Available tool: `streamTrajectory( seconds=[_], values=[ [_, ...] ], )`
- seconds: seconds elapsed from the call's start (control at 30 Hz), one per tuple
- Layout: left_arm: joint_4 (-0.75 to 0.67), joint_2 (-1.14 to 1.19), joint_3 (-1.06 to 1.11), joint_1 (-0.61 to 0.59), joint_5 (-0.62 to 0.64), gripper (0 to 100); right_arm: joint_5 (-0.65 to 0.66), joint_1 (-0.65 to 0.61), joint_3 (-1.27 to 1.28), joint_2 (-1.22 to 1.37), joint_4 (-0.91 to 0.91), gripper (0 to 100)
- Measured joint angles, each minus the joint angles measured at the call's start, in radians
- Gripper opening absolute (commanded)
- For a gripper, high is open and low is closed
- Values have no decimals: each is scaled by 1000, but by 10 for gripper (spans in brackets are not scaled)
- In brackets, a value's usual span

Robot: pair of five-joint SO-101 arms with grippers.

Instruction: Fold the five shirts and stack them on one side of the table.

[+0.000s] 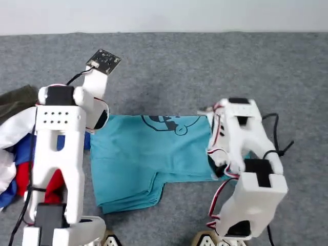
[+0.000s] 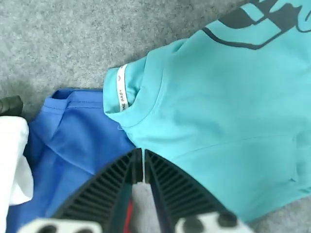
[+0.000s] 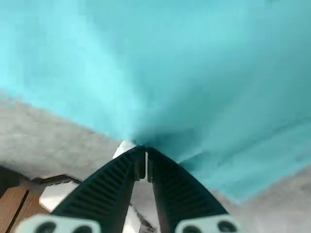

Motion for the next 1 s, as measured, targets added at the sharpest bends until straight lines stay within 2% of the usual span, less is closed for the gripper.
streamTrajectory(
  seconds=[0.17,0.3,0.53,0.73,1.0],
  values=[
    [25,-43,0,0,-2,16,71,95,-5,41,-41,23],
    [51,-54,0,0,-2,16,80,118,-52,44,28,28],
    [66,-54,0,0,-2,16,68,55,-104,-101,175,221],
    [66,-54,0,0,-2,16,92,64,-104,-132,218,206],
    [66,-54,0,0,-2,16,143,106,-41,-132,140,206]
  ],
)
